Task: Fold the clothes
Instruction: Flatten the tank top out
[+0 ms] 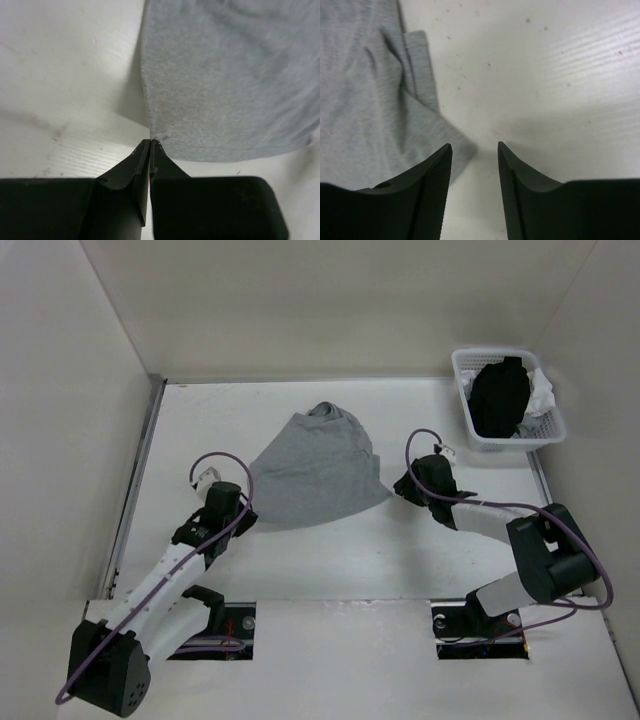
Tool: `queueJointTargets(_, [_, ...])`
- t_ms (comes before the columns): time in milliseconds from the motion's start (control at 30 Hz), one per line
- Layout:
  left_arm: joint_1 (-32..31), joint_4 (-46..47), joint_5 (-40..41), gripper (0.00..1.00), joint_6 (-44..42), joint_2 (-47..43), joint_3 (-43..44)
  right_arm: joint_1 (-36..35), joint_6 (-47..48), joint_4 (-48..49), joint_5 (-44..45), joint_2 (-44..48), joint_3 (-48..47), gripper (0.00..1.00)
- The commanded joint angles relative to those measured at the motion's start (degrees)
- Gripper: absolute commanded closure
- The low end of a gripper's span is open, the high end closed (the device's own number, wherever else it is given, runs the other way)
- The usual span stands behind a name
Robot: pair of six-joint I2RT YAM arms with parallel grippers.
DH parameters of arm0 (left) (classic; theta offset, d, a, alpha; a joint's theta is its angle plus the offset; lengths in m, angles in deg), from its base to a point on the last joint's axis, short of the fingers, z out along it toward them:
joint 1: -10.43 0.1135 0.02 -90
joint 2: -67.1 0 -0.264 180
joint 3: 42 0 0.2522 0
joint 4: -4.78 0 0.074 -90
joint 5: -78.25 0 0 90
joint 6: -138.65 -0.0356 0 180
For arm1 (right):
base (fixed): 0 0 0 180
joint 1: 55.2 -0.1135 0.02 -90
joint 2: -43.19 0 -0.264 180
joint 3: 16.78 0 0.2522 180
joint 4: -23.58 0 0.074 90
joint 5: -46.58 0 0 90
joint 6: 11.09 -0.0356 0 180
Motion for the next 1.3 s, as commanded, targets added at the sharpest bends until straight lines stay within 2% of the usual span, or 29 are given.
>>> queueJointTargets(0, [3.0,0.6,0.2,1.00,-2.9,-2.5,0.9,-1.1,0.0,-1.5,1.4,2.0,0.6,0.56])
queueJointTargets(133, [4.0,3.5,-0.7,1.00,-5.0,0.6,1.3,-3.8,1.6,-4.3,0.8,1.2,-0.3,0.58])
queueJointTargets(300, [6.0,7.1,-2.9,1.00,-6.3,2.0,0.7,-6.3,4.5,-6.2,-3.0,-0.5,-2.6,0.53])
queueJointTargets(567, [7.9,10.6,-6.1,1.00,-6.6,3.2,-0.1,-6.8,4.2,-8.4,0.1,-3.3,-5.1,0.53])
queueJointTargets(767, [8.1,11.1,-6.0,1.00,-6.7,1.7,0.5,-6.8,3.3,-10.7,3.2,-6.2,-7.9,0.60])
queueJointTargets(800, [8.7,11.1,-5.9,1.00,-6.8,0.9,0.7,-6.8,3.3,-11.5,4.1,-7.0,-8.8,0.66])
queueJointTargets(1067, [11.4,11.7,-6.5,1.00,-6.8,-0.8,0.7,-7.5,3.9,-13.4,3.9,-9.9,-11.2,0.78])
queueJointTargets(1267, [11.4,12.7,-7.1,1.00,-6.8,-0.1,0.1,-7.6,3.8,-13.6,3.4,-10.0,-11.5,0.77])
